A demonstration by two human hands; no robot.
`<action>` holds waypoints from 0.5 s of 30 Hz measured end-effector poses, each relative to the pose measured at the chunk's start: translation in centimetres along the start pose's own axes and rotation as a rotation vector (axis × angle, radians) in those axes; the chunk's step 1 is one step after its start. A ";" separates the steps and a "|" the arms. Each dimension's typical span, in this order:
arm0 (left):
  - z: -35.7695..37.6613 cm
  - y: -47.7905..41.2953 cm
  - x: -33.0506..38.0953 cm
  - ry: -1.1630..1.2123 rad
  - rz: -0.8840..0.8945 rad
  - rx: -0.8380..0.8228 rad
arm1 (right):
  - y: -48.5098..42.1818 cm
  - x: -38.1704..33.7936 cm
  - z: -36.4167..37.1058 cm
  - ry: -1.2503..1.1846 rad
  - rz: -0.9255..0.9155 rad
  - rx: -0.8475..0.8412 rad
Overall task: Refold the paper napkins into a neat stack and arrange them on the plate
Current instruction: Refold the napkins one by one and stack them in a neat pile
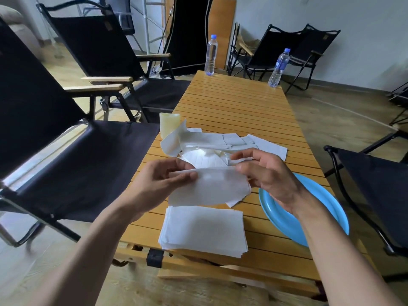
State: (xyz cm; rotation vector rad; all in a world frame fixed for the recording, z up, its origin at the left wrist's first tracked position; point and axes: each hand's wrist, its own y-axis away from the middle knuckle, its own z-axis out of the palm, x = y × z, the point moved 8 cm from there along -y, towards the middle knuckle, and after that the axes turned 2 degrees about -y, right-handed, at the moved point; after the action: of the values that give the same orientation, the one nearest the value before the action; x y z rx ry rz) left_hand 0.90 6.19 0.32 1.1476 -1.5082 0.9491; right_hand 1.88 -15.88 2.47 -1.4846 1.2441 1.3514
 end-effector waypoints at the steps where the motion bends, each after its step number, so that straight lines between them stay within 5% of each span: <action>1: -0.1 0.0 0.0 0.016 -0.010 -0.002 | -0.1 0.1 0.1 0.036 0.005 0.010; 10: -1.0 -0.2 -1.0 0.082 -0.084 0.051 | -0.5 0.5 0.0 0.080 0.001 0.056; 15: -1.2 0.4 -2.0 0.139 -0.247 -0.091 | 0.2 1.5 0.3 0.037 0.164 -0.060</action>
State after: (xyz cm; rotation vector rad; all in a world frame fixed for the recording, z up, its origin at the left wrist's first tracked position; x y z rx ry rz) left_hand 0.93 7.80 -1.40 1.1470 -1.2525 0.7675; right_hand 1.54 -15.91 0.93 -1.4811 1.3849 1.4849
